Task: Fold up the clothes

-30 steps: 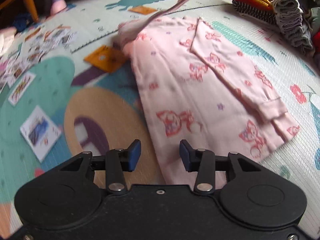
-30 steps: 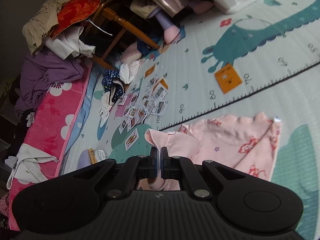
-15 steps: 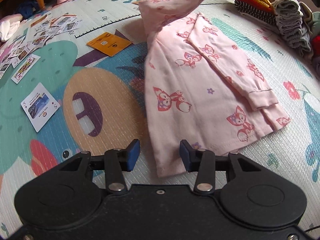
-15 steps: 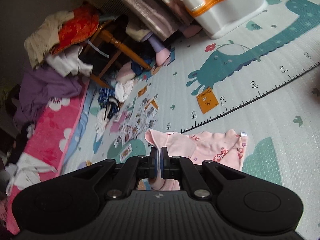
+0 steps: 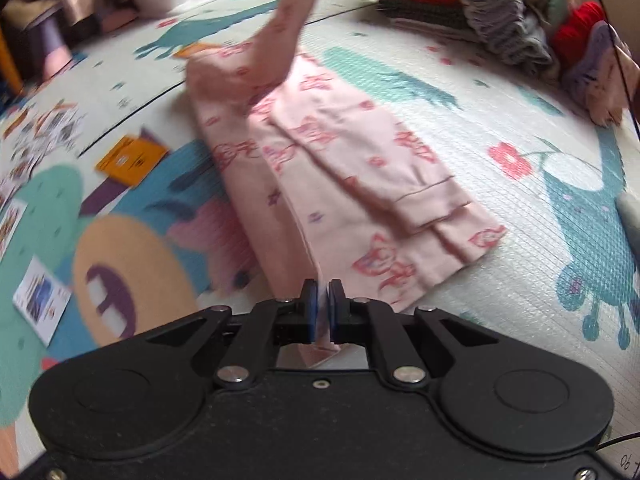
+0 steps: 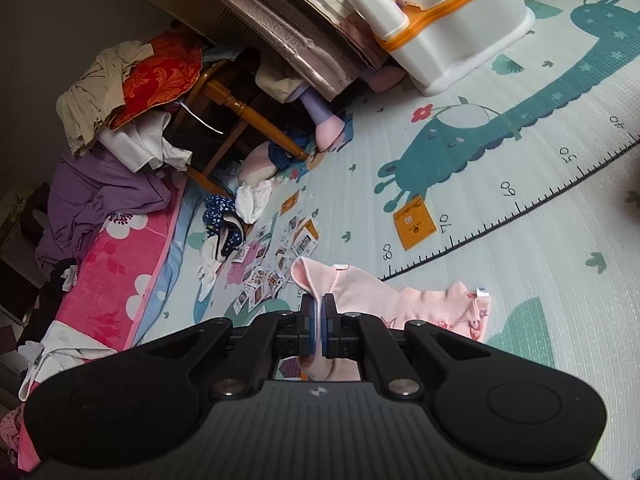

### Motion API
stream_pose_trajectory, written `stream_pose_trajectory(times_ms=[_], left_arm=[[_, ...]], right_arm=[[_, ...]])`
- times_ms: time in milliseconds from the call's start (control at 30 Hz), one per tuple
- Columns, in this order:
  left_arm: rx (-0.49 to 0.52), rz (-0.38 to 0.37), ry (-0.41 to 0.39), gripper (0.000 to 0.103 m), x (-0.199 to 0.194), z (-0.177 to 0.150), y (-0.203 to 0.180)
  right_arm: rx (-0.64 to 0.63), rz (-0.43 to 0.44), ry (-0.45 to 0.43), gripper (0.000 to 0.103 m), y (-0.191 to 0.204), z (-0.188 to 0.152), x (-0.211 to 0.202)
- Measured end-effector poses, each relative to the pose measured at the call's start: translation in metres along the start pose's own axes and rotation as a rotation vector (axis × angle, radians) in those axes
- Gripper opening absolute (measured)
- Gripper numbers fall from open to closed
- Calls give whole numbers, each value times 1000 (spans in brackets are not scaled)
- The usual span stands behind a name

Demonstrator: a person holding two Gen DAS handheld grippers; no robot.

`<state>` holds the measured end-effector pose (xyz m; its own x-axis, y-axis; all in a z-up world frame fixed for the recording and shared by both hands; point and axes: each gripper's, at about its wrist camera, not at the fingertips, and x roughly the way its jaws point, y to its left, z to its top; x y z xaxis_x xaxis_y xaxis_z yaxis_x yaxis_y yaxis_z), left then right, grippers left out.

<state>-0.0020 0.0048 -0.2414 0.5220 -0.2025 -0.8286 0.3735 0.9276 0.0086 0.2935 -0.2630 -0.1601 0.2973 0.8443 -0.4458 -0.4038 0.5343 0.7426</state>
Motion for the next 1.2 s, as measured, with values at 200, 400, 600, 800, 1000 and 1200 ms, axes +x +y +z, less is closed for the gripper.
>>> stream_pose_trajectory(times_ms=[200, 400, 600, 800, 1000, 1200], left_arm=[[45, -21, 16, 4, 15, 6, -16], [70, -20, 27, 4, 28, 4, -26], [42, -173, 13, 36, 13, 3, -17], [-90, -98, -43, 35, 13, 14, 21], [-41, -86, -24, 35, 42, 20, 22], [-75, -62, -94, 35, 35, 46, 44]], right_arm=[[23, -20, -25, 5, -13, 4, -10], [76, -52, -29, 5, -29, 8, -14], [78, -116, 26, 5, -36, 0, -7], [72, -168, 32, 5, -40, -6, -10], [94, -205, 4, 5, -45, -21, -18], [119, -253, 15, 5, -52, -38, -18]])
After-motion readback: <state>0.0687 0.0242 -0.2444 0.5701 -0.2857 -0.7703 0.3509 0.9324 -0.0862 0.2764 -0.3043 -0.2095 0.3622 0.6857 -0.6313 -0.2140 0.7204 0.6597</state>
